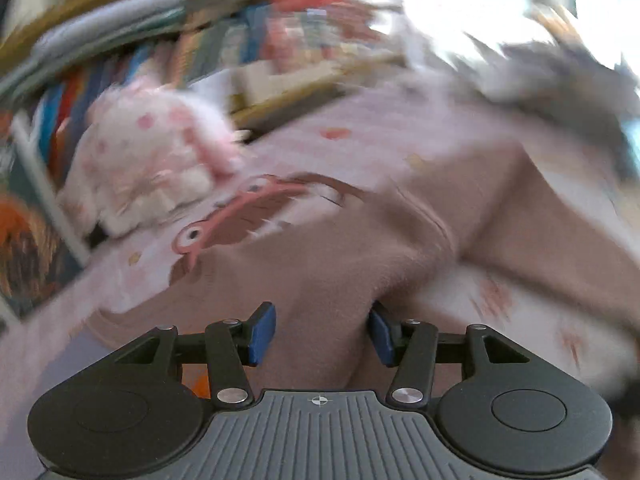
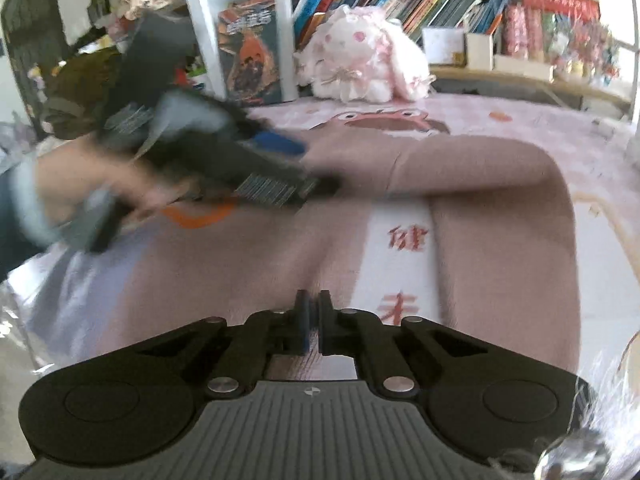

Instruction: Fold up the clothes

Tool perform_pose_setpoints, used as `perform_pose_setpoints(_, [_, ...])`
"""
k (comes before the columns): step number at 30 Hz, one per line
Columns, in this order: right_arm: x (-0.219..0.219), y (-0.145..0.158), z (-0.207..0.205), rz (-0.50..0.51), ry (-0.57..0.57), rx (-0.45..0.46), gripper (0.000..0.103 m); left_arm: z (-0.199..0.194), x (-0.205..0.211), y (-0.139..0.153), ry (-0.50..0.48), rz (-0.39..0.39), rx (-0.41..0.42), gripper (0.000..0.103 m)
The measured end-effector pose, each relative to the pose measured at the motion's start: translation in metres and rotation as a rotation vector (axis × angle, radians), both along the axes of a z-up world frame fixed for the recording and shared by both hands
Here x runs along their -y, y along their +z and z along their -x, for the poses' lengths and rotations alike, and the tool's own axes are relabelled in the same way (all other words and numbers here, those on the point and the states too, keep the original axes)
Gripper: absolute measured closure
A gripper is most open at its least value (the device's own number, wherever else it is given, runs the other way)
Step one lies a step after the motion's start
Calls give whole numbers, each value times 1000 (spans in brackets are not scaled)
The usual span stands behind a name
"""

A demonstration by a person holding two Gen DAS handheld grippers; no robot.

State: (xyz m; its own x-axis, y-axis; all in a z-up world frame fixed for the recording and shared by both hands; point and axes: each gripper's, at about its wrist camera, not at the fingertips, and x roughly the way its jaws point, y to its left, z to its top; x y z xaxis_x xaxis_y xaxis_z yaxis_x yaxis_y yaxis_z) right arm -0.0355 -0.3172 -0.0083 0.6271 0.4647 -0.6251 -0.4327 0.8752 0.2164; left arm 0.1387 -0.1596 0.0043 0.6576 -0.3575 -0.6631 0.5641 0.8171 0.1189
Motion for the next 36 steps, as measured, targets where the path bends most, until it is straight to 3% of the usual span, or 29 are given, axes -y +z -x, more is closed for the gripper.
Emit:
perform_pose_setpoints(3, [-7, 0, 15, -4, 51, -1, 100, -35, -17, 3, 139, 143, -68, 49])
perform_pose_setpoints(5, [-14, 1, 23, 9, 74, 13, 100, -48, -24, -3, 168, 183, -123, 33])
perform_pose_setpoints(7, [-22, 3, 28, 18, 93, 25, 100, -49, -28, -8, 169, 190, -140, 27])
perform_pose_setpoints(12, [-26, 3, 32, -24, 154, -17, 100, -18, -52, 8, 24, 244, -177, 28])
perform_pose_setpoints(14, [-24, 4, 36, -23, 168, -19, 100, 7, -71, 20, -13, 244, -148, 28])
perform_pose_setpoints(17, [-21, 8, 44, -40, 215, -36, 100, 36, -111, 33, 19, 233, -95, 28])
perform_pose_setpoints(22, [-9, 14, 56, -137, 306, -102, 99, 78, -181, 34, 174, 182, -24, 28])
perform_pose_setpoints(25, [17, 28, 46, -240, 190, -65, 96, 95, -212, 22, 269, 99, 0, 28])
perform_pose_setpoints(28, [36, 34, 20, -211, -23, -8, 88, 104, -232, 11, 328, 93, 5, 28])
perform_pose_setpoints(33, [38, 13, -40, -270, -203, -75, 77, 106, -251, -5, 434, 101, 18, 28])
perform_pose_setpoints(35, [32, 1, -64, -297, -240, -116, 77, 104, -251, -7, 443, 129, 14, 28])
perform_pose_setpoints(36, [30, -2, -76, -306, -256, -125, 83, 104, -251, -8, 446, 143, 11, 28])
